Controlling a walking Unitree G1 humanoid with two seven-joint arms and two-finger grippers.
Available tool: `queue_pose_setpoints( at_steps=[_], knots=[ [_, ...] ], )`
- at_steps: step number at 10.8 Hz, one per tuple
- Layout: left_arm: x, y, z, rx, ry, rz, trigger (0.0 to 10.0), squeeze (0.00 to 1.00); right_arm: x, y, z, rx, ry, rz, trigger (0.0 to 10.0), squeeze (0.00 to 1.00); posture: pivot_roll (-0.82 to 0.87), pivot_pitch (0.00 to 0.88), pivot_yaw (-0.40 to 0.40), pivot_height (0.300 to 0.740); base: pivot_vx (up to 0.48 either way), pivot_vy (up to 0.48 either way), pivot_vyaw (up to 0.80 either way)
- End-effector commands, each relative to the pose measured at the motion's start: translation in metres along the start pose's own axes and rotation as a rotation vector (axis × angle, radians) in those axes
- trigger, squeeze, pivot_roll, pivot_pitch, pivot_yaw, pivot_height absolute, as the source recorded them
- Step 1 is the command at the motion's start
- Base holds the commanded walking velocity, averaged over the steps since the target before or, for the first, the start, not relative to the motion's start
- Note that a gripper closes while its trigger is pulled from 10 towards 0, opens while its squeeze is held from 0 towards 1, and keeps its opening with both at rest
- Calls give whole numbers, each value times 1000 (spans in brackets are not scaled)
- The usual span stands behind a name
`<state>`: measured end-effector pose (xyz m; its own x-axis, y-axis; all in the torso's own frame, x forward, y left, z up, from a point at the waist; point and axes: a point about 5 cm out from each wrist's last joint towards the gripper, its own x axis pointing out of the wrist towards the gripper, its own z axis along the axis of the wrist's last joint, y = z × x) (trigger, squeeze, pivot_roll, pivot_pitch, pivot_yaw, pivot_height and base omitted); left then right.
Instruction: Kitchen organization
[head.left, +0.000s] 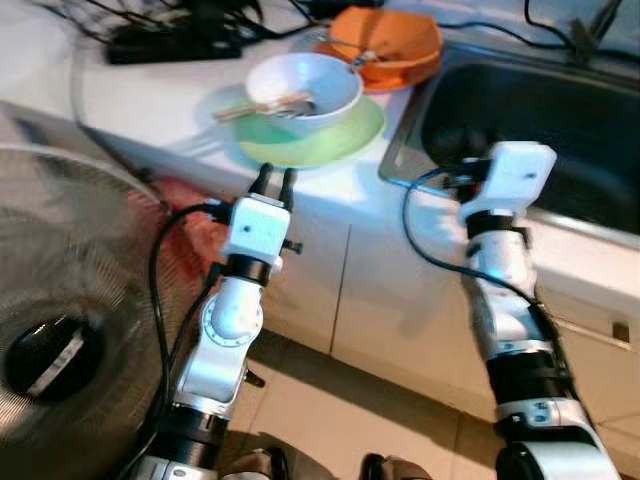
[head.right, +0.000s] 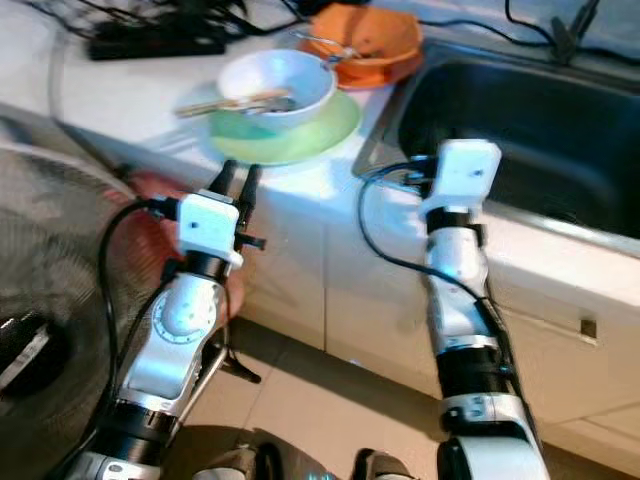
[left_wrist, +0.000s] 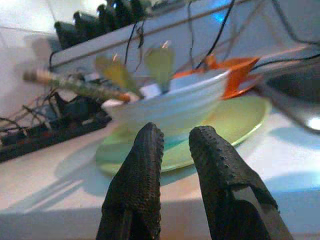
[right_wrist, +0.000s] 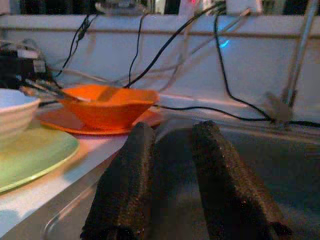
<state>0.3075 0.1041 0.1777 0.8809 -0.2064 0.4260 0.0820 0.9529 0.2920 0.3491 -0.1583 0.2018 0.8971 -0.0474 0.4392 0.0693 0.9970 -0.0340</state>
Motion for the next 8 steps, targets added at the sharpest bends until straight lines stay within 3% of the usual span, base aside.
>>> queue_pose_setpoints(
  at_steps=[1, 3, 6, 8],
  knots=[
    [-2, 4, -2, 8, 12, 14, 10000, 0, -2, 5, -2, 19, 16, 7, 10000, 0, 18, 144, 14, 740, 262, 0, 0],
    [-2, 4, -2, 7, 10, 14, 10000, 0, -1, 5, -2, 25, 17, 7, 10000, 0, 18, 144, 14, 740, 262, 0, -800],
    [-2, 3, -2, 5, 10, 11, 10000, 0, -1, 5, -2, 34, 17, 0, 10000, 0, 19, 152, 13, 740, 259, 0, 0],
    [-2, 4, -1, 2, 3, 16, 10000, 0, -1, 5, -1, 26, 4, -3, 10000, 0, 20, 155, 12, 740, 0, 0, 0]
  ],
)
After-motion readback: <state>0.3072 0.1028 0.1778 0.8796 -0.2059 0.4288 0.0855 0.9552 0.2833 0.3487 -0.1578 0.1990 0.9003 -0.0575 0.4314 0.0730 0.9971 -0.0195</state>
